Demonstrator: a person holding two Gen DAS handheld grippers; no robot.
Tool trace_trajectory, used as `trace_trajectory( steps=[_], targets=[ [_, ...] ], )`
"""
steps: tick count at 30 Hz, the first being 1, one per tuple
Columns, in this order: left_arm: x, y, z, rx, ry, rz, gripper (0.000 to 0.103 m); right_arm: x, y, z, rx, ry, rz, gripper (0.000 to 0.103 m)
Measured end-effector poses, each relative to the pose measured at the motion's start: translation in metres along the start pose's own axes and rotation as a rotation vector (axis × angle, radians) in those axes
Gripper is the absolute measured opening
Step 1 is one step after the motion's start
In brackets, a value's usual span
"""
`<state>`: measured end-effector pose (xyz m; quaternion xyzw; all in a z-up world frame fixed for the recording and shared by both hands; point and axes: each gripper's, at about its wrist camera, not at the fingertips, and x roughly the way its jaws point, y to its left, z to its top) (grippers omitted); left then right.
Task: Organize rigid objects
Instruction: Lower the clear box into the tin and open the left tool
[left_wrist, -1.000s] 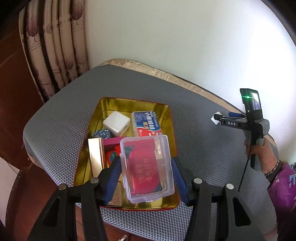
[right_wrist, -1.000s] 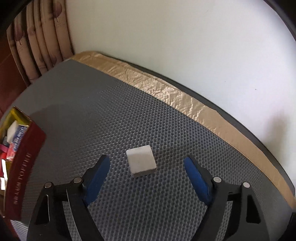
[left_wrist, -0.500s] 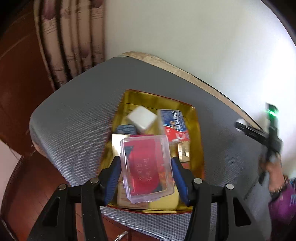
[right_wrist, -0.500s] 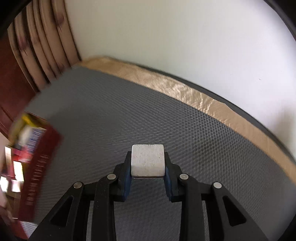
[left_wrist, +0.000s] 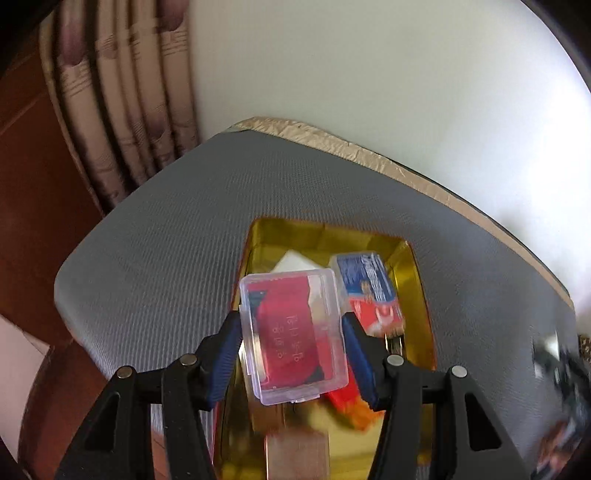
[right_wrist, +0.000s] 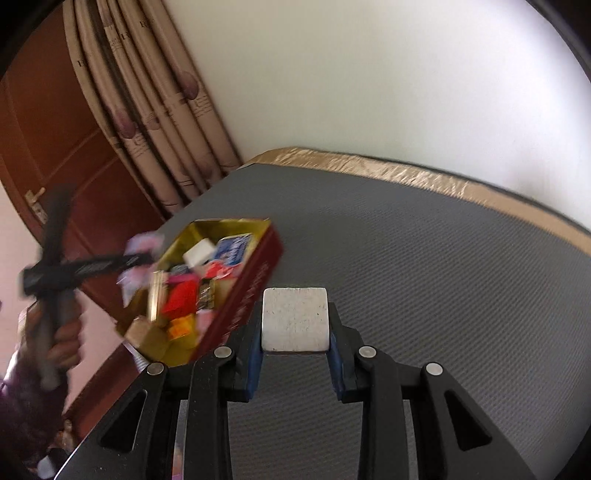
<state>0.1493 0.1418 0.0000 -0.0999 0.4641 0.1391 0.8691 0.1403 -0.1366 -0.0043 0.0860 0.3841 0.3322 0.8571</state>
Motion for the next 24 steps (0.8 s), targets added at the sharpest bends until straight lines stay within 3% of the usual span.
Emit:
trace_trajectory(
  steps=[6,8,12,21,24],
  targets=[
    [0.045,-0.002,0.023,-0.004,0.08,-0.039,0.056,0.002,0.008,-0.012,0.027,0.011,0.021,0.028],
    [0.055,-0.001,0.027,0.007,0.093,-0.002,0.056,0.005,0.01,-0.013,0.025,0.016,0.016,0.028],
    [0.068,0.004,0.031,-0.01,0.107,-0.007,0.056,0.009,0.014,-0.01,0.014,0.021,0.021,0.028],
    [0.072,0.003,0.036,0.016,0.085,-0.001,0.057,0.019,0.027,-0.014,0.008,0.051,0.061,0.028],
    [0.058,0.004,0.033,0.016,0.037,-0.003,0.057,0.02,0.034,-0.013,-0.001,0.055,0.072,0.028]
  ],
)
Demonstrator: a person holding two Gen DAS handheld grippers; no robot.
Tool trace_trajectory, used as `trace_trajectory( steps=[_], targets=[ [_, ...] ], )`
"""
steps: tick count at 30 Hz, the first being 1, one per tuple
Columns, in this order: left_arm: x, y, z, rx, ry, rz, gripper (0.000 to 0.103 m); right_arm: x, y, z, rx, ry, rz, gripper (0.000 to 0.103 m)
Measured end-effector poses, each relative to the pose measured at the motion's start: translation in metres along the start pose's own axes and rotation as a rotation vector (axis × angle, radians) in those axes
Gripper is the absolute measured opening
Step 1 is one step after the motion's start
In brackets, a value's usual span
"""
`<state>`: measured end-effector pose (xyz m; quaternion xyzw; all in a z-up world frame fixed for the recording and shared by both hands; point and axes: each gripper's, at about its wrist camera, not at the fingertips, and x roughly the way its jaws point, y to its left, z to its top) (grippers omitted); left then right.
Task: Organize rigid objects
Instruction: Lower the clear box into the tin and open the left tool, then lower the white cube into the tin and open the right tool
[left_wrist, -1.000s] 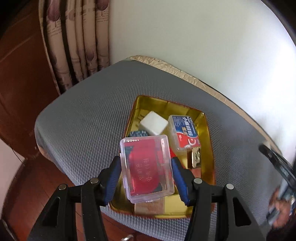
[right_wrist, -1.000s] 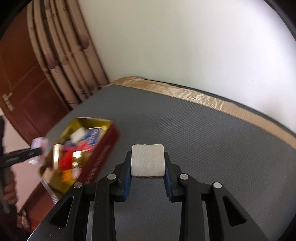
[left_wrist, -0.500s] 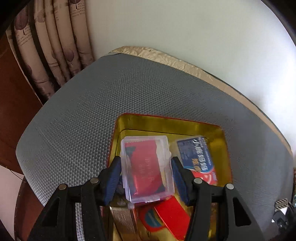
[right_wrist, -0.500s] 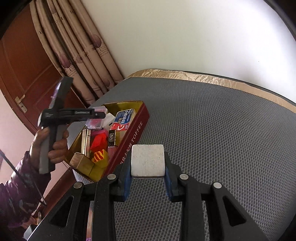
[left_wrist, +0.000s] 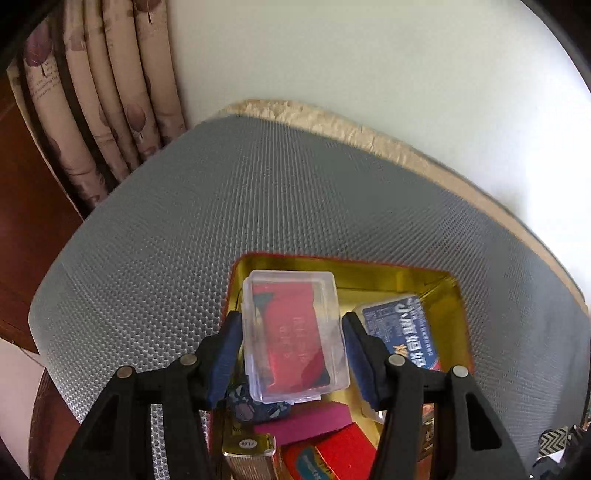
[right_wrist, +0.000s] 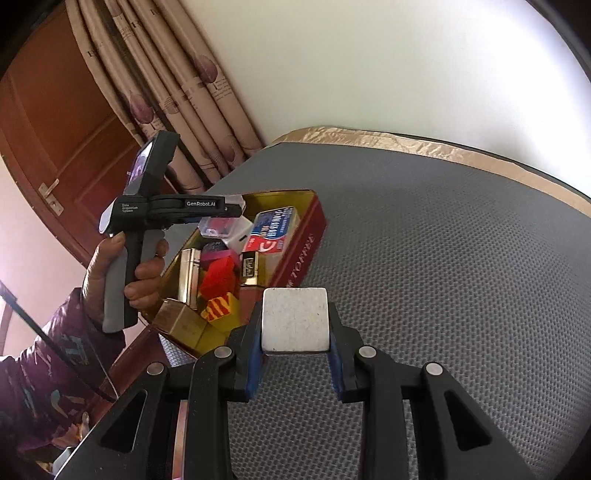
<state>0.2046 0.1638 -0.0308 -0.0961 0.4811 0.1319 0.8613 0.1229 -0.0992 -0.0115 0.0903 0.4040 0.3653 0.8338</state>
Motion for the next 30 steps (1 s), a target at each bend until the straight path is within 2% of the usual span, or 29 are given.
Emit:
trace_trajectory(
  steps=[2,8,15,17,20,22,27,30],
  targets=[
    [-0.01,0.003,0.0,-0.002,-0.043,0.004,0.057,0.003,0.006,0.002,-0.011,0.009,0.008,0.028],
    [-0.034,0.014,0.0,-0.035,-0.057,-0.034,0.057,0.011,0.03,0.007,-0.042,0.025,0.047,0.028],
    [-0.094,0.018,-0.055,-0.065,-0.044,-0.028,0.057,0.034,0.058,0.01,-0.05,0.066,0.103,0.028],
    [-0.107,0.021,-0.079,-0.103,-0.025,0.002,0.057,0.043,0.066,0.007,-0.056,0.088,0.11,0.028],
    [-0.115,0.033,-0.109,-0.162,0.0,-0.002,0.057,0.052,0.073,0.002,-0.065,0.113,0.104,0.028],
    [-0.119,0.034,-0.123,-0.162,0.003,0.017,0.057,0.058,0.076,-0.001,-0.068,0.129,0.094,0.028],
    [-0.121,0.027,-0.138,-0.069,-0.049,0.137,0.057,0.071,0.079,-0.005,-0.073,0.151,0.06,0.028],
    [-0.117,0.03,-0.138,-0.078,-0.03,0.106,0.057,0.076,0.081,-0.006,-0.09,0.158,0.039,0.028]
  ],
)
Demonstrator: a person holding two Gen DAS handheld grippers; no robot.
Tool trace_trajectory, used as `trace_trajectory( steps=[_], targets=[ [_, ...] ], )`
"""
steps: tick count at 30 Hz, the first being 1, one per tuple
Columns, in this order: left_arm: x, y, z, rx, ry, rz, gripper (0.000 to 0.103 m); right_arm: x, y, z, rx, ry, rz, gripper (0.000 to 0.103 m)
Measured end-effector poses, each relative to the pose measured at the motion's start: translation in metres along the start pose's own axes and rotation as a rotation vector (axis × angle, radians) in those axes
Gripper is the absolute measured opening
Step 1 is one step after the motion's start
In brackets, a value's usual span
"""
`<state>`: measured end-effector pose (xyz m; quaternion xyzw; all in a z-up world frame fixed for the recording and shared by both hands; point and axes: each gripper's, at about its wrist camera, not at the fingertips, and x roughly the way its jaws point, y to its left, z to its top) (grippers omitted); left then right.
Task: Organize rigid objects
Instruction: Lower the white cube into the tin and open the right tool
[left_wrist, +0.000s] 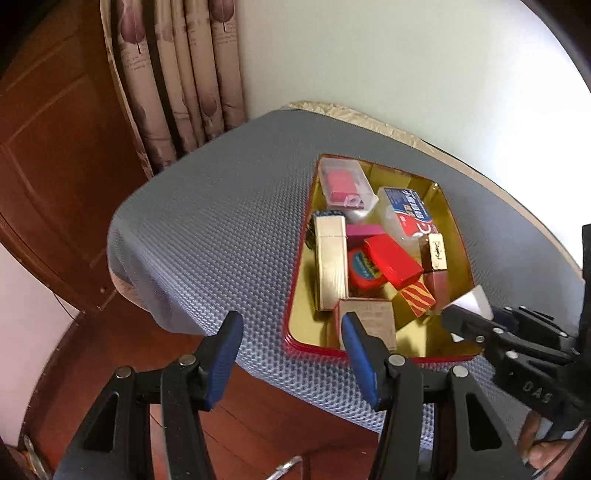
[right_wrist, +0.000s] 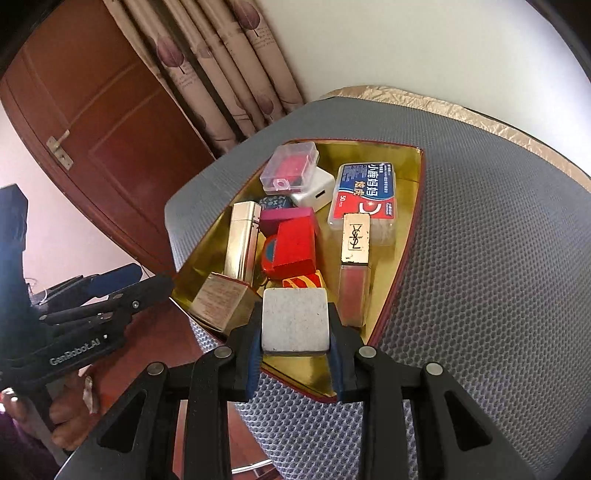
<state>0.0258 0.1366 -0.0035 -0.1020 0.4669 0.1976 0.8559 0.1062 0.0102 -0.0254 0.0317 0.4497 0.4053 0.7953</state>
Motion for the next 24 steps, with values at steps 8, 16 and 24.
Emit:
trace_trajectory(
  steps=[8,16,24],
  targets=[
    [0.008,0.01,-0.002,-0.031,0.023,-0.024,0.057,0.01,0.002,-0.003,-0.008,0.023,-0.022,0.028],
    [0.009,0.004,-0.005,-0.005,0.028,-0.021,0.057,0.014,0.0,-0.006,-0.002,0.03,-0.024,0.029],
    [0.009,0.002,-0.007,0.003,0.006,-0.013,0.057,0.0,0.009,-0.006,-0.015,-0.023,-0.051,0.035]
  ],
)
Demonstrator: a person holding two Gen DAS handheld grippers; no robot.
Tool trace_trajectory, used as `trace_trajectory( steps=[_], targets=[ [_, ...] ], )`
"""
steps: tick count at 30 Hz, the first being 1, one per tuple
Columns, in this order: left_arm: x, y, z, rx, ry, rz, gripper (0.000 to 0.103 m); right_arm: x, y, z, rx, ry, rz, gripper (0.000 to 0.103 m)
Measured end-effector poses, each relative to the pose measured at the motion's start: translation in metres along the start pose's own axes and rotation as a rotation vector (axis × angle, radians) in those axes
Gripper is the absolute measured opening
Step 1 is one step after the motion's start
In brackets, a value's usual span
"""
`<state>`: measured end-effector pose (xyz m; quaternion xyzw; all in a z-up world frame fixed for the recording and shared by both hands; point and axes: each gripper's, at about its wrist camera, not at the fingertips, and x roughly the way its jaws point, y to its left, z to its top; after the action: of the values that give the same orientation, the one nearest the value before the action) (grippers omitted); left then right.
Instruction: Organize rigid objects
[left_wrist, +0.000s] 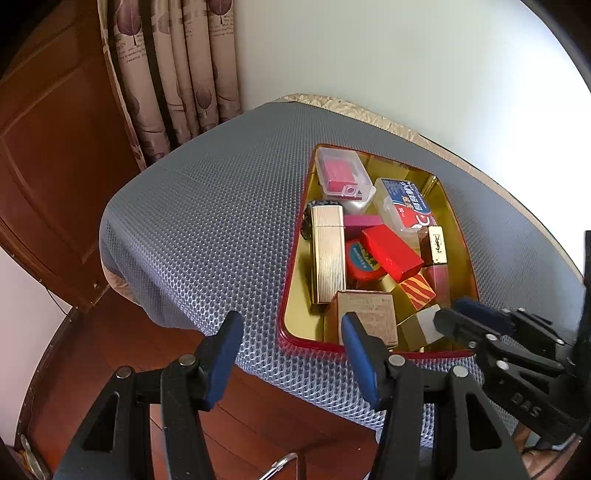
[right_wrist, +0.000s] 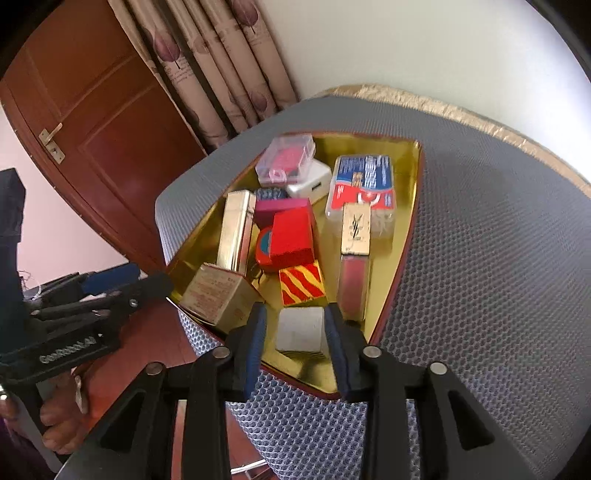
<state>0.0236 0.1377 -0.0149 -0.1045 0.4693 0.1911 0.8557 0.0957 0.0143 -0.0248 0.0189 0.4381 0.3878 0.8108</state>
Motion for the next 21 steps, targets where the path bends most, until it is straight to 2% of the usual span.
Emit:
trace_trajectory(
  steps=[3,5,8,12,16,21],
  targets=[
    [-0.002,-0.004,-0.002,0.016,-0.024,0.012,0.057,-0.016,0.012,0.0,-0.036,-0.062,-0.063,0.05],
    [-0.005,-0.006,-0.004,0.029,-0.037,0.016,0.057,-0.027,0.02,-0.001,-0.047,-0.115,-0.109,0.074],
    [-0.013,-0.011,-0.005,0.046,-0.069,0.006,0.057,-0.046,0.03,-0.005,-0.051,-0.205,-0.171,0.088],
    [-0.028,-0.013,-0.007,0.048,-0.12,0.0,0.057,-0.07,0.043,-0.009,-0.07,-0.305,-0.27,0.093],
    [-0.044,-0.013,-0.012,0.056,-0.166,-0.004,0.057,-0.093,0.048,-0.014,-0.055,-0.384,-0.312,0.1],
    [-0.066,-0.009,-0.019,0.048,-0.233,-0.019,0.057,-0.122,0.062,-0.025,-0.036,-0.483,-0.404,0.102]
  ],
)
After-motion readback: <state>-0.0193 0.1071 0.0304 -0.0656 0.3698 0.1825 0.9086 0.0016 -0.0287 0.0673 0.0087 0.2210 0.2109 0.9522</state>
